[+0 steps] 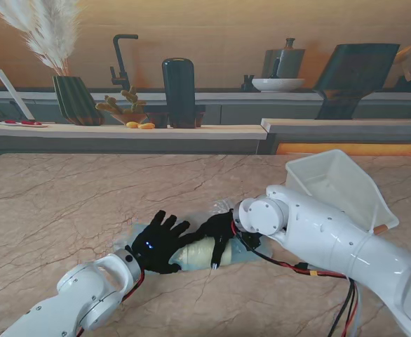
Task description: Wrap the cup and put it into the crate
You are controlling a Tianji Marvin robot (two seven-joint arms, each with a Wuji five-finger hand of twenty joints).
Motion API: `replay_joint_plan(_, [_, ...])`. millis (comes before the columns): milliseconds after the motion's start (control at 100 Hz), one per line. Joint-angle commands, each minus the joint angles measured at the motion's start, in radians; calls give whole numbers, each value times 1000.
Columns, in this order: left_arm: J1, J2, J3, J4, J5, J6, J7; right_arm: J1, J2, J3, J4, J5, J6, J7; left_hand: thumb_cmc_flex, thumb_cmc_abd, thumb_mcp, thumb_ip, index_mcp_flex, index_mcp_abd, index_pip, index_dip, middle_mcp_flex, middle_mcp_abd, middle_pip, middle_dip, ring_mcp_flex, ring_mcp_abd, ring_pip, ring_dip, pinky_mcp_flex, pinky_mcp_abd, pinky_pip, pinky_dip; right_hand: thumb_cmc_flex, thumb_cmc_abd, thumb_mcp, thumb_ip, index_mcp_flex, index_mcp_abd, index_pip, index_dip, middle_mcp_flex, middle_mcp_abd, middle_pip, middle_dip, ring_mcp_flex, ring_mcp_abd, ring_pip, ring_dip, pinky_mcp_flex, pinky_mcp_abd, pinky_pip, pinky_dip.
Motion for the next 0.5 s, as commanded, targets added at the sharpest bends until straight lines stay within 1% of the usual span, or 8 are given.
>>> replay_joint_plan(0, [-1,4,4,33,-45,35,-11,-47,36,2,-4,-24,20,29,-21,-57,78,3,69,75,99,17,62,-10,31,-2,45,-22,14,3,13,24,14,33,386,168,692,74,252,-240,74,-80,43,30,13,-4,84,-16,160,49,-43,-46,-16,23])
replay_joint_plan(70, [-9,4,15,51,-35,66,-9,-73,53,47,-40,-42,36,41,-23,-69,106,-2,132,125,128,28,156,-12,68,14,109,-36,38,12,33,25,52,50,327,200,604,117,214,-240,88,-136,34,34,-20,-5,68,-26,127,46,-58,-45,-50,24])
replay_joint_plan(90, [-11,4,19,57,-32,74,-8,-83,58,64,-51,-49,40,45,-23,-70,114,-4,149,133,138,35,175,-15,77,18,122,-37,44,15,34,23,72,56,292,232,529,154,184,-241,125,-183,24,37,-21,-9,59,-33,120,41,-64,-43,-60,25])
replay_joint_plan(180, [-23,6,36,83,-19,102,5,-140,78,153,-101,-88,54,56,-27,-88,163,-13,226,138,200,80,262,-15,116,36,198,-36,91,34,54,26,170,71,203,262,293,129,128,-219,153,-262,-33,39,-37,-54,20,-19,47,6,-95,-28,-112,14])
replay_joint_plan(220, [-26,6,39,90,-21,108,0,-166,85,193,-122,-106,56,60,-26,-84,165,-16,261,121,240,109,297,-19,133,43,226,-38,113,43,57,21,214,72,153,294,211,130,126,-196,88,-246,-60,39,-73,-82,-7,-13,-13,-21,-116,-19,-150,4])
replay_joint_plan(260, [-30,6,45,101,-29,116,-3,-194,91,233,-144,-126,59,63,-22,-83,169,-17,312,105,286,137,345,-20,153,52,257,-34,137,52,65,20,251,72,69,362,140,152,136,-157,-94,-153,-104,41,-130,-115,-48,-10,-104,-61,-147,-11,-210,-10])
replay_joint_plan(380, [-49,4,64,135,-61,138,-2,-287,98,360,-204,-196,52,44,-22,-66,163,-22,411,79,382,191,410,-11,173,63,296,-29,185,64,74,14,324,63,-105,413,72,102,32,-129,-264,-120,-225,42,-273,-177,-163,8,-336,-162,-259,46,-433,-71])
replay_joint_plan(490, [-66,1,83,166,-90,161,18,-368,96,461,-252,-251,34,0,-19,-55,162,-21,444,76,409,202,432,-1,182,67,313,-20,214,69,86,11,370,59,-187,444,70,88,-39,-129,-326,-125,-292,41,-349,-204,-231,19,-465,-211,-306,71,-568,-76])
